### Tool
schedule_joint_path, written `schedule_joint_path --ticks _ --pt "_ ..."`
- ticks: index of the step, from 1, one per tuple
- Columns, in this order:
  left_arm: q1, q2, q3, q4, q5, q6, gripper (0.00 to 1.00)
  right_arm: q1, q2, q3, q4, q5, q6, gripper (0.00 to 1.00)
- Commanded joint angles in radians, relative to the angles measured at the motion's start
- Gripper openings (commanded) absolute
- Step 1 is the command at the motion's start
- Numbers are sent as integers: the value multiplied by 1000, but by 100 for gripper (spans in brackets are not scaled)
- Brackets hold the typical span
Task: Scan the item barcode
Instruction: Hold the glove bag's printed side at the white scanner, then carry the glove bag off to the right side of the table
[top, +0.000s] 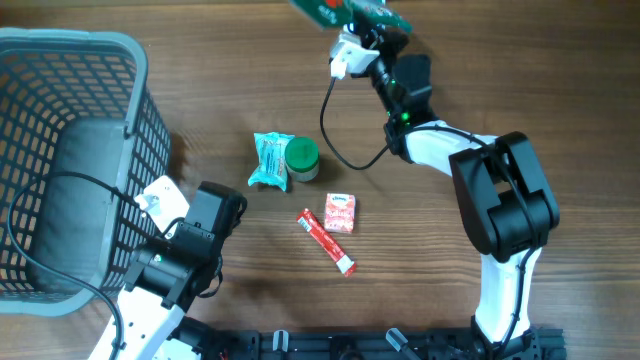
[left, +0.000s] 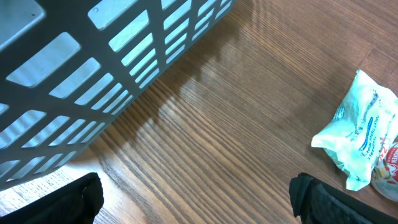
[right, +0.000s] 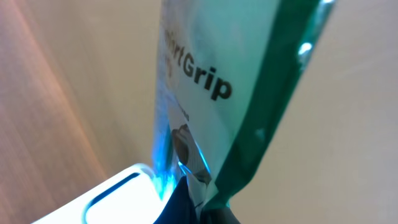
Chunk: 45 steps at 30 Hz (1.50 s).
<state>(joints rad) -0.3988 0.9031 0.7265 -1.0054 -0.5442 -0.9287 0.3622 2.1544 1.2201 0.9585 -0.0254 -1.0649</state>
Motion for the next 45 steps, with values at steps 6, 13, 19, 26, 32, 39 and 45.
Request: schedule_joint_path --ticks 6,13,19,26,32,39,45 --pt "5 -6 -3 0 -3 8 100 19 15 13 -211 24 26 4" --pt "5 -6 -3 0 -3 8 100 56 13 13 -143 37 49 4" --pt "5 -6 -3 0 -3 8 100 56 -2 13 -117 52 53 4" --pt "5 -6 -3 0 -3 8 100 87 -79 13 -216 32 248 4" --pt "5 -6 -3 0 -3 8 100 87 -291 13 -452 32 325 4" --pt "5 -6 -3 0 -3 8 100 86 -667 13 -869 32 727 4" --pt "5 -6 -3 0 -3 8 100 86 -927 13 -1226 32 1036 4"
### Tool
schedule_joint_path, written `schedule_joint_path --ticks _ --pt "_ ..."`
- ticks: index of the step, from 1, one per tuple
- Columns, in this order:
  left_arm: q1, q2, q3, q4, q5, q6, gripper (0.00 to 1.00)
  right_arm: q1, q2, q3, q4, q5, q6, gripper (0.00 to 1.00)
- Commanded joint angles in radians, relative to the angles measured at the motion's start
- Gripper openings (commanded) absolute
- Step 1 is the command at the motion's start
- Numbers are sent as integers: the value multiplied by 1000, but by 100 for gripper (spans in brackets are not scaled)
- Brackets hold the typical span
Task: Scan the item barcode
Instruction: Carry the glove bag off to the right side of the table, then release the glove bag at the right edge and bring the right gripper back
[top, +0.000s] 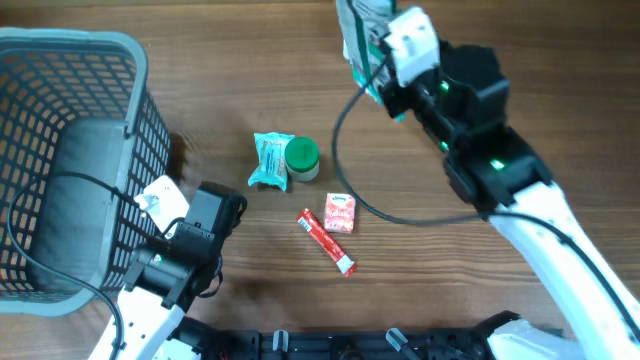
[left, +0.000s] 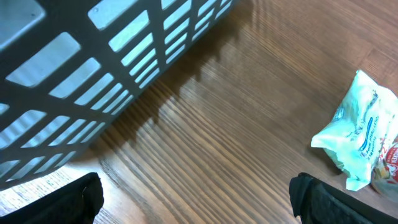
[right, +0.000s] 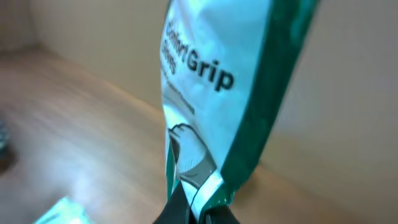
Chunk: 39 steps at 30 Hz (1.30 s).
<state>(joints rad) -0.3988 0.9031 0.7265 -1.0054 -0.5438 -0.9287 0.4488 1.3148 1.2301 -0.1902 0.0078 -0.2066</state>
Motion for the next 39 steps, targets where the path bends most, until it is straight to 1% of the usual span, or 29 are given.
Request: schedule_joint_path --ticks 1,2,5,7,9,12,14,15,16,19,20,21,22,24,27,30,32,34,35,36,37,39 --pt "5 -6 -3 0 -3 8 100 0 -127 3 -115 -1 203 4" --pt "5 -6 -3 0 -3 8 100 0 -183 3 -157 -1 230 4" --pt "5 -6 -3 0 -3 8 100 -2 -295 3 -216 33 233 4" --pt "5 -6 -3 0 -3 8 100 -2 -370 3 -250 206 237 4" --pt "5 -6 -3 0 -3 8 100 -2 -407 3 -270 389 245 4" --pt "5 -6 -3 0 -3 8 100 -18 -406 2 -278 712 344 4" --pt "5 -6 -3 0 -3 8 100 -60 -386 2 -277 846 402 4" --pt "5 -6 -3 0 -3 8 100 -105 -364 2 -278 901 438 4" --pt "5 -6 -3 0 -3 8 100 -150 -344 2 -280 916 463 4" --pt "5 -6 -3 0 -3 8 100 -310 -265 -2 -286 912 554 4" --pt "5 -6 -3 0 -3 8 100 -415 -190 -2 -285 900 620 4" --pt "5 -6 -3 0 -3 8 100 -457 -157 -2 -285 884 639 4" --pt "5 -6 -3 0 -3 8 100 -531 -94 -2 -282 846 667 4" --pt "5 -6 -3 0 -3 8 100 -623 -17 -2 -277 783 719 4" --pt "5 -6 -3 0 -3 8 100 -806 115 -2 -232 534 806 4" --pt "5 -6 -3 0 -3 8 100 -980 211 -2 -174 240 953 4" --pt "5 -6 -3 0 -3 8 100 -1075 261 -2 -121 120 967 4" --pt "5 -6 -3 0 -3 8 100 -1136 296 -2 -82 106 966 4" --pt "5 -6 -3 0 -3 8 100 -1161 312 -2 -72 106 967 6" --pt "5 -6 -3 0 -3 8 100 -1176 322 -2 -64 106 967 10" --pt "5 -6 -3 0 -3 8 100 -1199 348 -9 -42 107 960 11" --pt "5 -6 -3 0 -3 8 100 -1234 400 -13 -39 106 962 7"
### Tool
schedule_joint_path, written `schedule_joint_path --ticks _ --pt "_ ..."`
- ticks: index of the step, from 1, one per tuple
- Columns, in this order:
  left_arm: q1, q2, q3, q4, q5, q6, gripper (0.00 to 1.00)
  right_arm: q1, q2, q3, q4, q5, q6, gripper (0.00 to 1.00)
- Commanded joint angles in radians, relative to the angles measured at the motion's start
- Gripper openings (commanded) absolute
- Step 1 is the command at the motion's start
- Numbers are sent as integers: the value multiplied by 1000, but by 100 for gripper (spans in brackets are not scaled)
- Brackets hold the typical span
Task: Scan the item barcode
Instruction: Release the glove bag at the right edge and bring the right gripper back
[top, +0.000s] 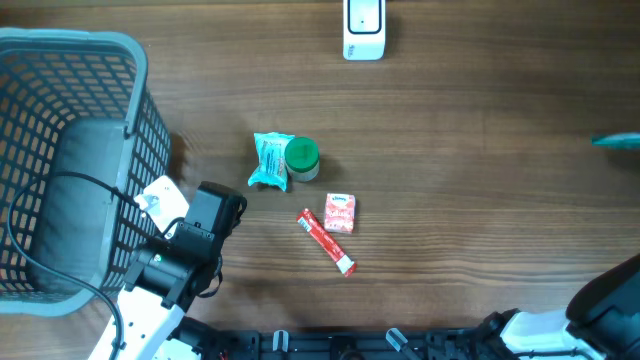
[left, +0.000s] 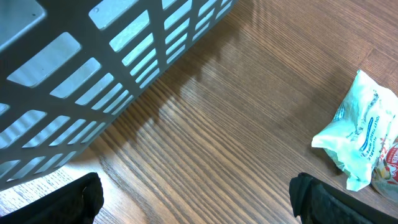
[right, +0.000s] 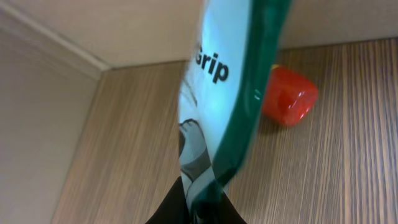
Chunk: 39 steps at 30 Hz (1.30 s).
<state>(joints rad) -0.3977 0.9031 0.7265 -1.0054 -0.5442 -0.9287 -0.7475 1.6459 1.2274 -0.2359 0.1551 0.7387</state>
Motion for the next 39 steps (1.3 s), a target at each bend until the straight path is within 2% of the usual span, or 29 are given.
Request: schedule_joint_path --ticks 1,4,6,8,9,10,12,14,18,20,23,26,27,31,33,39 --pt "4 -6 -3 0 -3 8 100 -50 92 -10 4 -41 16 6" --pt "4 -6 -3 0 -3 8 100 -83 131 -10 -7 -53 -34 8" --pt "4 -6 -3 0 -3 8 100 -98 123 -10 -1 -61 -89 30" --pt "4 -6 -3 0 -3 8 100 -104 97 -10 -4 -100 -114 34" --pt "4 -6 -3 0 -3 8 100 -107 81 -10 -9 -127 -113 43" --pt "4 -6 -3 0 -3 8 100 -108 56 -10 -16 -176 -112 47" --pt "4 -6 -3 0 -3 8 100 -108 0 -10 -18 -312 -111 74" --pt "4 -6 -3 0 -3 8 100 -108 -61 -10 -18 -528 -105 100" --pt "4 -6 -3 0 -3 8 100 -91 -138 -10 -60 -1033 -71 100" --pt "4 -6 -3 0 -3 8 100 -34 -138 -10 -190 -1153 -35 99" --pt "4 -6 -3 0 -3 8 100 77 -138 -10 -376 -1151 -38 100" --pt "4 -6 -3 0 -3 8 100 261 -138 -13 -570 -1143 -93 100" --pt "4 -6 -3 0 -3 8 100 368 -138 -24 -596 -1113 -132 100" --pt "4 -6 -3 0 -3 8 100 747 -126 -79 -602 -953 -133 100" --pt "4 -6 -3 0 -3 8 100 889 -116 -89 -602 -888 -109 100" --pt "4 -6 -3 0 -3 8 100 1252 -82 -91 -584 -525 132 99"
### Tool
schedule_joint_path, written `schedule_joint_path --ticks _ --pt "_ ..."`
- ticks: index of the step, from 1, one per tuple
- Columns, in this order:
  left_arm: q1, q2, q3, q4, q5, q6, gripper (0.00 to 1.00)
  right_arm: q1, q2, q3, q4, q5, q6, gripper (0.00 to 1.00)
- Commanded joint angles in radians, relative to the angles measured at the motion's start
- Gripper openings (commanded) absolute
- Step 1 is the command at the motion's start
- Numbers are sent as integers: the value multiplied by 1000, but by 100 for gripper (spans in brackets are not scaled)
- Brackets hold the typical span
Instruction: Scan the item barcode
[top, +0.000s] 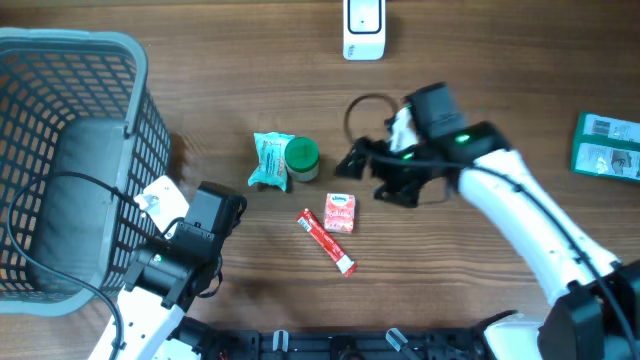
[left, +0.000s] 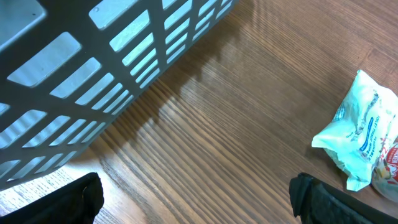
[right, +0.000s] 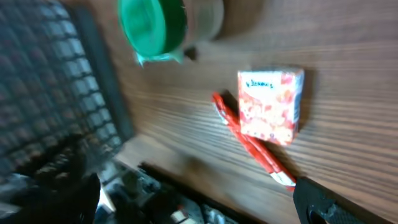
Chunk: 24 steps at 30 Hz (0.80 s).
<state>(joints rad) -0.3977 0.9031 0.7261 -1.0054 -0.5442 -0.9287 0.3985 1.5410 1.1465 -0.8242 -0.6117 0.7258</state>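
Note:
The white barcode scanner stands at the table's far edge. A green-and-white package lies flat at the right edge. Mid-table lie a pale teal packet, a green-lidded jar, a small red-and-white box and a red stick pack. My right gripper hangs open just right of the jar, above the box; its wrist view also shows the jar's lid and the stick pack. My left gripper is open over bare wood beside the packet.
A large grey mesh basket fills the left side, and its wall sits close to the left gripper. A black cable loops behind the right arm near the scanner.
The right gripper held the green package out past the table's right edge. Now that package lies at the right edge, and the gripper is open over the red box. The left arm is unmoved.
The right gripper first held the green package up by the scanner at the far edge, and was still near it a moment later. Then it was out at the right side with the package. Now the package rests there and the empty gripper is mid-table.

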Motion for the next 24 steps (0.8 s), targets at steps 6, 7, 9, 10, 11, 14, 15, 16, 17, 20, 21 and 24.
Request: schedule_joint_path --ticks 6,7,9,10,11,14,15,16,17,20,21,24 --pt "4 -6 -3 0 -3 8 100 411 43 -10 112 653 97 91" --pt "4 -6 -3 0 -2 8 100 444 57 -10 126 705 66 88" --pt "4 -6 -3 0 -3 8 100 489 96 -10 176 730 -14 83" --pt "4 -6 -3 0 -3 8 100 498 118 -10 201 747 -66 79" --pt "4 -6 -3 0 -3 8 100 500 135 -10 212 772 -95 76" --pt "4 -6 -3 0 -3 8 100 500 214 -10 229 909 -101 72" --pt "4 -6 -3 0 -3 8 100 500 237 -10 232 911 -101 70" --pt "4 -6 -3 0 -3 8 100 500 249 -10 233 911 -101 68" --pt "4 -6 -3 0 -3 8 100 500 251 -9 233 911 -105 68" --pt "4 -6 -3 0 -3 8 100 500 251 -9 221 891 -125 68" --pt "4 -6 -3 0 -3 8 100 500 251 -9 209 880 -124 68" --pt "4 -6 -3 0 -2 8 100 500 253 -9 180 838 -125 61"
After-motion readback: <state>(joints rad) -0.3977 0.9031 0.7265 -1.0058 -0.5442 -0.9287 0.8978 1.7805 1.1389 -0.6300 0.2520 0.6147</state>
